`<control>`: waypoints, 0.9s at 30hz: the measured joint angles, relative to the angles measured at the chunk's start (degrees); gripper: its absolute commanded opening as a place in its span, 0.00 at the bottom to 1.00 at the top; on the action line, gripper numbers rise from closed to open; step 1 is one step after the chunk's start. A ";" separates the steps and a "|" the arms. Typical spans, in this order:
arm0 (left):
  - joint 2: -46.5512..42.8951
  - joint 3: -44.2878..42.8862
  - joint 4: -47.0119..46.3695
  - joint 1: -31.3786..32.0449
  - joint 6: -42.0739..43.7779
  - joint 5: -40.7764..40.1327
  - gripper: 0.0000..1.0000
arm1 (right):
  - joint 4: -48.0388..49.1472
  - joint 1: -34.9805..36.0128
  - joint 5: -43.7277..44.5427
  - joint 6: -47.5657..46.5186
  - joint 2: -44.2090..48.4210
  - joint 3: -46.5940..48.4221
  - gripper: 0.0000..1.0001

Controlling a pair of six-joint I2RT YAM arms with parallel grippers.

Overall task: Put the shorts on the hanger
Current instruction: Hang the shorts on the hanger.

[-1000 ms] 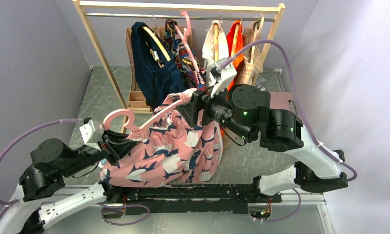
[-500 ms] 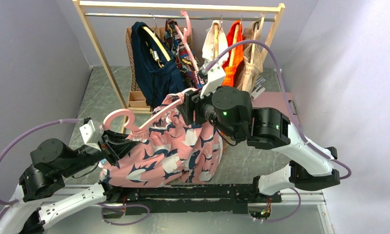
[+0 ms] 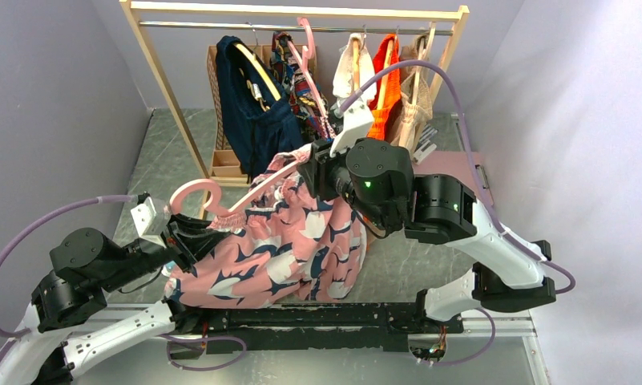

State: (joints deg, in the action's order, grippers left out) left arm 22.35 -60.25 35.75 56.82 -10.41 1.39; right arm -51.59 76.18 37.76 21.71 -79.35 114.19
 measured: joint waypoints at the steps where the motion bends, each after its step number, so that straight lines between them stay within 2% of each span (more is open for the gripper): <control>1: 0.00 0.00 0.00 0.00 0.00 0.00 0.07 | 0.02 0.00 0.04 0.07 -0.15 0.22 0.24; 6: 0.02 0.00 0.07 -0.11 -0.15 0.15 0.07 | 0.15 0.00 -0.04 0.04 -0.63 0.52 0.01; 11: 0.24 0.00 -0.15 -0.15 -0.13 0.20 0.07 | 0.68 -0.04 -2.84 -1.03 -1.95 2.19 0.00; 15: 1.79 -1.51 -0.57 -0.15 0.48 0.35 0.07 | 0.22 -0.22 -8.02 -2.78 -5.73 9.35 0.00; 21: 6.71 -11.82 -1.03 -0.15 3.04 1.14 0.07 | 3.76 -0.35 -24.28 -4.63 -12.41 25.24 0.00; 27: 8.39 -19.71 -2.58 -0.15 5.25 3.30 0.07 | 17.07 -0.31 -41.70 -4.09 -8.59 21.14 0.00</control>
State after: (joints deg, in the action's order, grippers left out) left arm 30.74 -79.96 33.17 56.66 -5.17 4.69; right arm -34.52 75.88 -3.95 17.63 -87.94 135.33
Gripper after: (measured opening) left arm 0.140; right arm 0.026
